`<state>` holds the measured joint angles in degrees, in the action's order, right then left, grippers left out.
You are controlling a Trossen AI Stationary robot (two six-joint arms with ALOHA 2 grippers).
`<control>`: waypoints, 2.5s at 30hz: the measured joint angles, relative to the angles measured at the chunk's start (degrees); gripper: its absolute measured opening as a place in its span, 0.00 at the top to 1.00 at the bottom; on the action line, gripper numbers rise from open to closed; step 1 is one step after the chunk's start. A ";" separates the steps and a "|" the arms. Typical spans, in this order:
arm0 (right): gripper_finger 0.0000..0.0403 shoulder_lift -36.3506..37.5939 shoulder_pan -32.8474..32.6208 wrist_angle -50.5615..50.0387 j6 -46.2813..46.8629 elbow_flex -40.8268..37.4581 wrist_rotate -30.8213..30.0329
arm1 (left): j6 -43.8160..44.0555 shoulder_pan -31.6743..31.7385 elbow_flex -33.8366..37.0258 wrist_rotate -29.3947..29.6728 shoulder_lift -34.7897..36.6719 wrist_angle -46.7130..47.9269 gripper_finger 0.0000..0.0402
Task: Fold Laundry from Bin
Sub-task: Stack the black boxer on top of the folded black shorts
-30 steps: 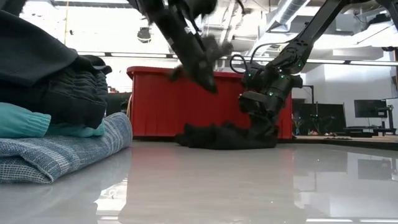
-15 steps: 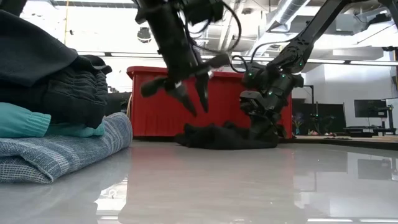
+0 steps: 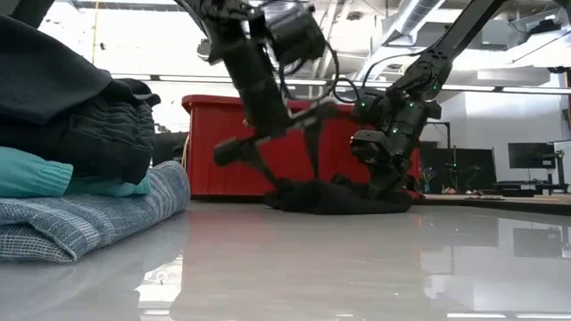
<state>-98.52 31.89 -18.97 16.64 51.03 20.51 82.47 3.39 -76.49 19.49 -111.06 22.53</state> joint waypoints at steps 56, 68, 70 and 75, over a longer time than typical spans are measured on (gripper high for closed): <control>0.94 18.34 -11.81 0.35 8.83 7.12 6.27 | 5.20 -8.54 0.90 11.83 14.67 2.10 1.00; 0.94 7.74 -29.22 -4.00 11.02 33.20 -1.21 | 17.91 -23.64 0.85 17.33 28.35 26.61 1.00; 0.94 4.18 -31.51 -3.98 12.37 36.66 -1.72 | 21.86 -27.43 0.79 18.87 29.81 29.99 1.00; 0.94 -5.83 -36.38 -3.96 13.58 46.65 -1.82 | 32.08 -36.72 0.79 20.15 31.20 37.87 1.00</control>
<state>-104.35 -4.49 -22.93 30.22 97.67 18.69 114.54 -33.33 -75.70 39.65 -79.85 60.40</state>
